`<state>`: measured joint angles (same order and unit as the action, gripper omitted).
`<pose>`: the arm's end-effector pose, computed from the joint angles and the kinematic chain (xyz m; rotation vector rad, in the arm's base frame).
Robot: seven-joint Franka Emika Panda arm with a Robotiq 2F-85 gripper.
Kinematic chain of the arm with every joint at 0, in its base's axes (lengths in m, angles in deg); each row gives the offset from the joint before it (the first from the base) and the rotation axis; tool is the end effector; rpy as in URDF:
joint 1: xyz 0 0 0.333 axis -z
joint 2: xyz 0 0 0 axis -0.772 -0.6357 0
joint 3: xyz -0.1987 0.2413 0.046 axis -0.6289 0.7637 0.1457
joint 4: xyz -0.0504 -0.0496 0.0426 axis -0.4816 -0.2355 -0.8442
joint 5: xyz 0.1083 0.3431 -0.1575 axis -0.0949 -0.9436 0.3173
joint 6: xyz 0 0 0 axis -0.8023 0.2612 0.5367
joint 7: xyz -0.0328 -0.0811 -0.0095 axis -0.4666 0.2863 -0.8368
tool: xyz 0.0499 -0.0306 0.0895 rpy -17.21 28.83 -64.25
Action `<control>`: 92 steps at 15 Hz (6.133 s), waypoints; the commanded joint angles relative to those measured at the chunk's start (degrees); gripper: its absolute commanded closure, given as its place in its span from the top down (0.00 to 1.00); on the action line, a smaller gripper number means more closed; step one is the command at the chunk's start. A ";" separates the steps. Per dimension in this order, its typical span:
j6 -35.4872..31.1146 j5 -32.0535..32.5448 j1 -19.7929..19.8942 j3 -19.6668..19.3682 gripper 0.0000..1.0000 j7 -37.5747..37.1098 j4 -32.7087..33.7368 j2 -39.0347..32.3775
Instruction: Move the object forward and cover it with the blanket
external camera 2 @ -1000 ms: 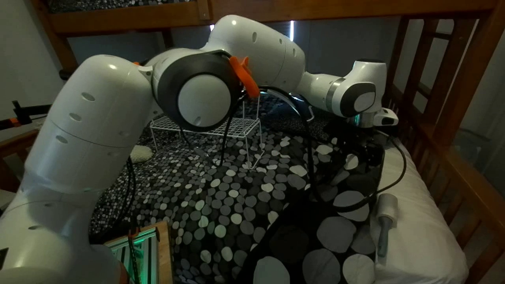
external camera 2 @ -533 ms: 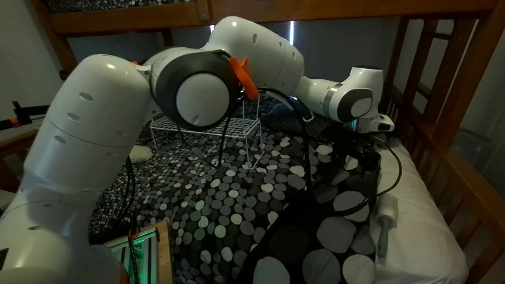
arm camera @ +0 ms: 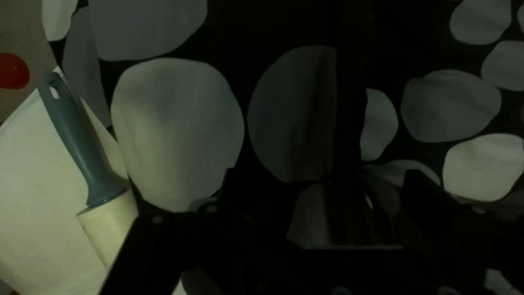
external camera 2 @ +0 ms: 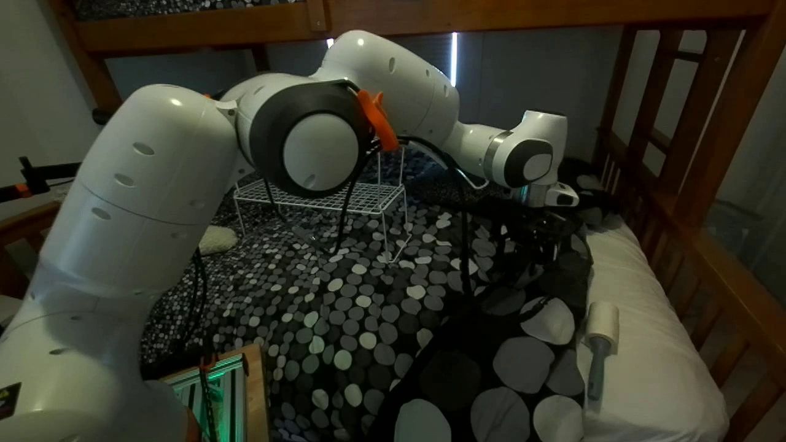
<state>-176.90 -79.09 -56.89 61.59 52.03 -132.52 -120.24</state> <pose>0.7123 0.1067 0.3034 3.0988 0.3274 -0.0703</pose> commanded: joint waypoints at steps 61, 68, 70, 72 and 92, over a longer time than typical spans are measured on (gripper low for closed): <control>-21.07 12.30 6.03 -13.31 0.04 -0.86 8.00 -13.10; -20.98 12.27 5.89 -13.13 0.01 -0.81 8.07 -12.90; -21.62 12.03 6.33 -13.88 0.01 -2.41 11.67 -15.58; -22.99 12.44 6.65 -14.59 0.01 -3.10 14.72 -17.70; -26.19 11.82 7.96 -19.03 0.01 -8.00 32.49 -29.34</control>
<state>-203.08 -67.27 -48.93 42.56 44.03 -100.03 -149.59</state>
